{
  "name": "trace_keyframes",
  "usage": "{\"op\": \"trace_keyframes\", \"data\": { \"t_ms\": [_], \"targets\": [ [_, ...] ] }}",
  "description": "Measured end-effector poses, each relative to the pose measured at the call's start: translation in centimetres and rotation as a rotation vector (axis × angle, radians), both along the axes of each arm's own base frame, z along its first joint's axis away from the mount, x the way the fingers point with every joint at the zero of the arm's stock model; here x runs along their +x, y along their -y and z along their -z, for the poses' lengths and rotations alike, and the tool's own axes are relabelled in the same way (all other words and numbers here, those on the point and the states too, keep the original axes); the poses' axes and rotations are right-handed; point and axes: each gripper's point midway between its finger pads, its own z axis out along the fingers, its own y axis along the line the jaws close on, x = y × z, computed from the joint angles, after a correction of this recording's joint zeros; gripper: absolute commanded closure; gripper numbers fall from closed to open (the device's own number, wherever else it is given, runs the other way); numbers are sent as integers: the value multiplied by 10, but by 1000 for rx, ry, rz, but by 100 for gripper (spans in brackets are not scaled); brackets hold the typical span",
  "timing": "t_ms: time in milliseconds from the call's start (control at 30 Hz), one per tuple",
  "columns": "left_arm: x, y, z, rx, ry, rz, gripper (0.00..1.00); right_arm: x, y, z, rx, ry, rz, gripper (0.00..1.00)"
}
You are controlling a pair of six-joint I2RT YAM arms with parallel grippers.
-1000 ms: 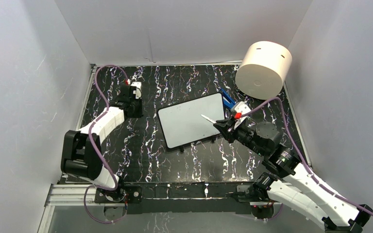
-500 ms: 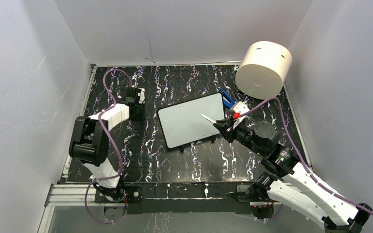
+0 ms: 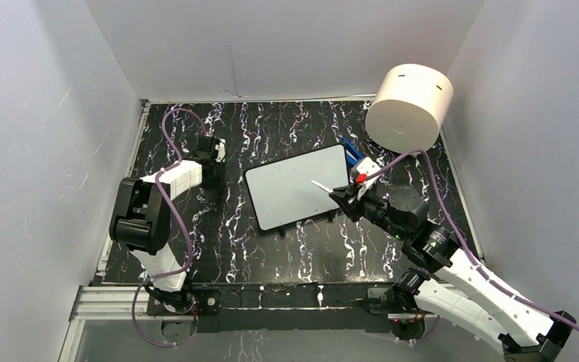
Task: Write a sentence on the whiteboard
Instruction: Place the pen cap at the center of the board, then write a sentence on the whiteboard.
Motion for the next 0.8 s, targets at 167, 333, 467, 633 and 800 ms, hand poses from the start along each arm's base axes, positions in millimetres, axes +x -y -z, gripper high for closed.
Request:
{"op": "trace_keyframes", "data": {
  "t_ms": [167, 333, 467, 633, 800],
  "targets": [
    [0, -2, 0, 11, -1, -5, 73, -1, -1, 0, 0, -2, -7, 100],
    [0, -4, -1, 19, 1, -9, 67, -2, -2, -2, -3, -6, -15, 100],
    [1, -4, -11, 17, 26, -9, 62, -1, -4, -2, -13, -17, -20, 100],
    [10, -5, -48, -15, 135, -3, 47, 0, -6, 0, -24, -28, -22, 100],
    [15, -8, -108, -112, 327, -3, 34, -2, -9, 1, -28, -38, -42, 100]
  ]
}}
